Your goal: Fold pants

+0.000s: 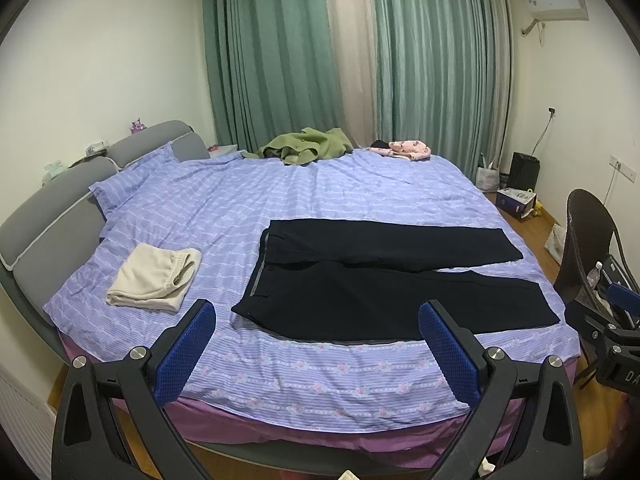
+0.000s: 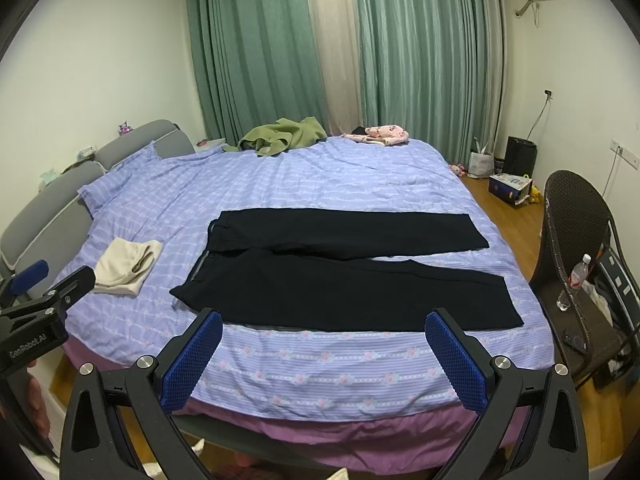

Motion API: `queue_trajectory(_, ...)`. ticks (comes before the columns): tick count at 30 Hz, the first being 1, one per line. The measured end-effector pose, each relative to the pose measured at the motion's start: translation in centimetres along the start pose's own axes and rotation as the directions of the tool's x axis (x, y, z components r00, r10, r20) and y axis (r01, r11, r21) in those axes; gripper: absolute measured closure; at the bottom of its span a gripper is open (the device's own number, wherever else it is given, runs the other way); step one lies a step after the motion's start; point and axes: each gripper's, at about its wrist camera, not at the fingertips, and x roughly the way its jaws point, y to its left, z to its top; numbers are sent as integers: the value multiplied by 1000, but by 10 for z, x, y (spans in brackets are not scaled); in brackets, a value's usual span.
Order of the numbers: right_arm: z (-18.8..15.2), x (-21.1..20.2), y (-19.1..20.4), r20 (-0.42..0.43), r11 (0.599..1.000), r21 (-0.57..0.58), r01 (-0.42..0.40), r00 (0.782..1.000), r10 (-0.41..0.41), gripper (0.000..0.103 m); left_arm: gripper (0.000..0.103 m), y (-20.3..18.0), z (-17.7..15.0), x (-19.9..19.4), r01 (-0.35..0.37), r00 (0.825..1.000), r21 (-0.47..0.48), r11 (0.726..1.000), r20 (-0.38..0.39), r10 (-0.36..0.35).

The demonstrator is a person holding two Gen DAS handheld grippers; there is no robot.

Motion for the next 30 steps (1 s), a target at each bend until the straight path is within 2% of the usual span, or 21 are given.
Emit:
queue_trajectory(11, -1, 0, -1, 1, 1000, 0, 0, 1000, 0, 0, 0, 1, 12, 4, -4, 1000, -2, 1000, 6, 4)
queue_trajectory(30, 2, 9, 2, -23, 1000, -7, 0, 1000, 0, 0, 0, 7, -3, 8, -5, 1000, -13, 1000, -7, 4)
